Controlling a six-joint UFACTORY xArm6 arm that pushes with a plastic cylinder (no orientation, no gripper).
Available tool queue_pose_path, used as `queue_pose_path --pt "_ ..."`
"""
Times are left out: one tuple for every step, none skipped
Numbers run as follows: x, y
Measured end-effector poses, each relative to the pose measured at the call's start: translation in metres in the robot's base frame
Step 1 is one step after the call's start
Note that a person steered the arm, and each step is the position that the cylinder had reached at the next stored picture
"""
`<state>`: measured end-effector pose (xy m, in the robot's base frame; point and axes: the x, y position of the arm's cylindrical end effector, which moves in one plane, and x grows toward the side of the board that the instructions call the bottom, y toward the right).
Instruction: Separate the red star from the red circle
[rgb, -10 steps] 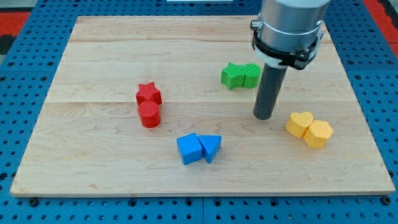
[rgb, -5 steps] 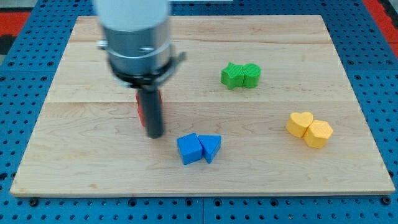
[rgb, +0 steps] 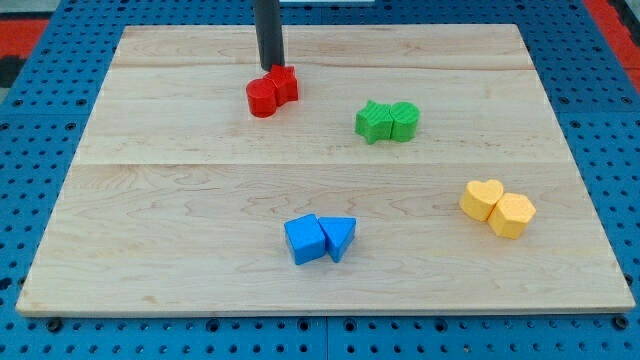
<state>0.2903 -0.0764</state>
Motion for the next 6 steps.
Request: queue_pose_path --pt "0.013 -0.069" --pt "0.028 -0.056" --pt "0.034 0.023" --pt "0.035 0.08" --pt "0.039 0.137" --pt "0.043 0.205"
